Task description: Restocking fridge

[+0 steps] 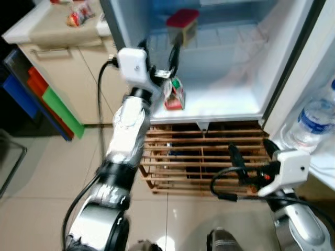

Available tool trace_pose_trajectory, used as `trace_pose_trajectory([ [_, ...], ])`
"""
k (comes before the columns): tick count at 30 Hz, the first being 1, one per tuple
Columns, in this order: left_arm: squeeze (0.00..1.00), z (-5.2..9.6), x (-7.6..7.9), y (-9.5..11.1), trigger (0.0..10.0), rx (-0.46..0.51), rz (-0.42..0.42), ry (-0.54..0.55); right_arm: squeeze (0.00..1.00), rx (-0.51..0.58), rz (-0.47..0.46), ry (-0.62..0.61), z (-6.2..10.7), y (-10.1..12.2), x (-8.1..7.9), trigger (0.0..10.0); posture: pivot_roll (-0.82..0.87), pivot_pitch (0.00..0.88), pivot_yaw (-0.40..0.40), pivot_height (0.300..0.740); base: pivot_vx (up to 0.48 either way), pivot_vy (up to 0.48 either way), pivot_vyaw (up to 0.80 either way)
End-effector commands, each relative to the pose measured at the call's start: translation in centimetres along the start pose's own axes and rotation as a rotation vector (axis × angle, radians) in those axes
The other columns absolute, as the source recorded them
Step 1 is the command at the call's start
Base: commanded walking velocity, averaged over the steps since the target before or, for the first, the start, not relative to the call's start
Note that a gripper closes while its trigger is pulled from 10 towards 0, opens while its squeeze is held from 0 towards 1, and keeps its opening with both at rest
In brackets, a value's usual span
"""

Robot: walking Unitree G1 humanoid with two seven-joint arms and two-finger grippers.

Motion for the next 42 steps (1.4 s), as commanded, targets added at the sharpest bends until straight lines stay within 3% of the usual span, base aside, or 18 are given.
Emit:
trace_pose_trajectory([
  [1,1.00,2.5,0.5,-1.1,10.0,-0.083,-0.012,-0.074,0.00,0.011,-0.011,0.010,-0.9,-0.5,-0.1,10.0,-0.14,0.000,0.137,0.740,0.000,0.000,0.00],
  [4,0.99,5.8,0.1,-2.8,10.0,-0.169,-0.056,-0.104,0.00,0.016,-0.009,0.026,-2.0,-0.8,-0.3,10.0,-0.13,0.000,0.127,0.740,0.000,0.000,0.00],
  [5,0.94,6.7,-0.3,-3.2,10.0,-0.190,-0.058,-0.099,0.00,0.016,-0.008,0.025,-2.2,-0.8,-0.2,10.0,-0.12,0.000,0.125,0.740,0.000,0.000,0.00],
  [6,0.75,7.5,-0.6,-3.6,10.0,-0.205,-0.055,-0.094,0.00,0.016,-0.007,0.022,-2.4,-0.9,-0.1,10.0,-0.12,0.000,0.120,0.740,0.000,0.000,0.00],
  [7,0.00,8.5,-0.9,-3.9,10.0,-0.229,-0.056,-0.086,0.00,0.017,-0.004,0.019,-2.4,-1.0,0.1,10.0,-0.12,0.000,0.120,0.740,0.000,0.000,0.00],
  [10,0.00,10.3,-1.2,-4.9,10.0,-0.306,-0.060,-0.065,0.00,0.018,0.017,-0.001,-2.2,-1.3,0.7,10.0,-0.11,0.000,0.105,0.740,0.000,0.000,0.00],
  [16,0.00,10.9,-2.0,-5.5,10.0,-0.365,-0.041,0.020,0.00,0.038,0.024,-0.068,-2.1,-1.9,1.9,10.0,-0.11,0.000,0.098,0.740,0.000,0.000,0.00],
  [18,0.00,10.3,-1.5,-5.7,10.0,-0.357,-0.030,-0.010,0.00,0.044,0.021,-0.050,-2.8,-2.0,1.5,10.0,-0.11,0.000,0.100,0.740,0.000,0.000,0.00],
  [25,0.00,8.4,-2.3,-5.9,10.0,-0.360,-0.013,0.017,0.00,0.060,0.040,-0.015,-4.1,-1.5,0.8,10.0,-0.14,0.000,0.115,0.740,0.000,0.468,-0.46],
  [30,0.00,8.2,-2.3,-6.0,10.0,-0.368,-0.024,0.041,0.00,0.083,0.057,-0.026,-4.0,-1.0,1.4,10.0,-0.15,0.000,0.117,0.740,0.000,0.480,-0.48],
  [33,0.00,8.1,-2.1,-6.1,10.0,-0.376,-0.096,0.047,0.00,0.081,0.057,-0.024,-3.8,-1.0,1.4,10.0,-0.16,0.000,0.114,0.740,0.000,0.480,0.00],
  [35,0.00,8.0,-1.9,-6.2,10.0,-0.378,-0.101,0.044,0.00,0.080,0.057,-0.024,-3.8,-1.0,1.4,10.0,-0.16,0.000,0.114,0.740,0.000,0.240,0.00],
  [42,0.00,7.1,-1.9,-5.6,10.0,-0.333,-0.037,0.037,0.00,0.084,0.056,-0.020,-3.8,-1.1,1.2,10.0,-0.17,0.000,0.116,0.740,0.041,0.043,0.00],
])
Point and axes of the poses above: a point about 5 cm out from each wrist's last joint towards the gripper, its own z axis pointing back from the gripper into the wrist, its own y axis along the axis of the wrist's last joint, x = y × z, the point moved 4 cm from there along -z, pointing out of the wrist towards the gripper, and after that the axes turned 12 degrees about -z, right-handed, at the moved point
